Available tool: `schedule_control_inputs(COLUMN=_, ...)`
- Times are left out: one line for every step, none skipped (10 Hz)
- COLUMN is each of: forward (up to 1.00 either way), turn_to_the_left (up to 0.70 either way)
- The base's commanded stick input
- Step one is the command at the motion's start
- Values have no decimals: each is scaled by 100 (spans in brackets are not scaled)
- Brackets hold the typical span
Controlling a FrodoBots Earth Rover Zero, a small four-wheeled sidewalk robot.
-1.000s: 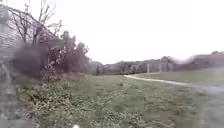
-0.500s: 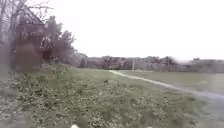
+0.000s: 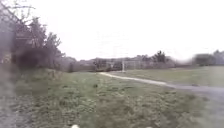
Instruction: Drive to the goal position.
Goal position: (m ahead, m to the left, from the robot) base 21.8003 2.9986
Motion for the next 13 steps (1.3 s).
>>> schedule_control_inputs(forward=70, turn_to_the_left=-35)
schedule_control_inputs(forward=70, turn_to_the_left=-34)
schedule_control_inputs(forward=70, turn_to_the_left=-32)
schedule_control_inputs(forward=70, turn_to_the_left=0)
schedule_control_inputs(forward=70, turn_to_the_left=0)
schedule_control_inputs(forward=70, turn_to_the_left=0)
schedule_control_inputs(forward=70, turn_to_the_left=0)
schedule_control_inputs(forward=70, turn_to_the_left=0)
schedule_control_inputs(forward=70, turn_to_the_left=0)
schedule_control_inputs(forward=70, turn_to_the_left=0)
schedule_control_inputs(forward=70, turn_to_the_left=0)
schedule_control_inputs(forward=70, turn_to_the_left=0)
schedule_control_inputs(forward=70, turn_to_the_left=0)
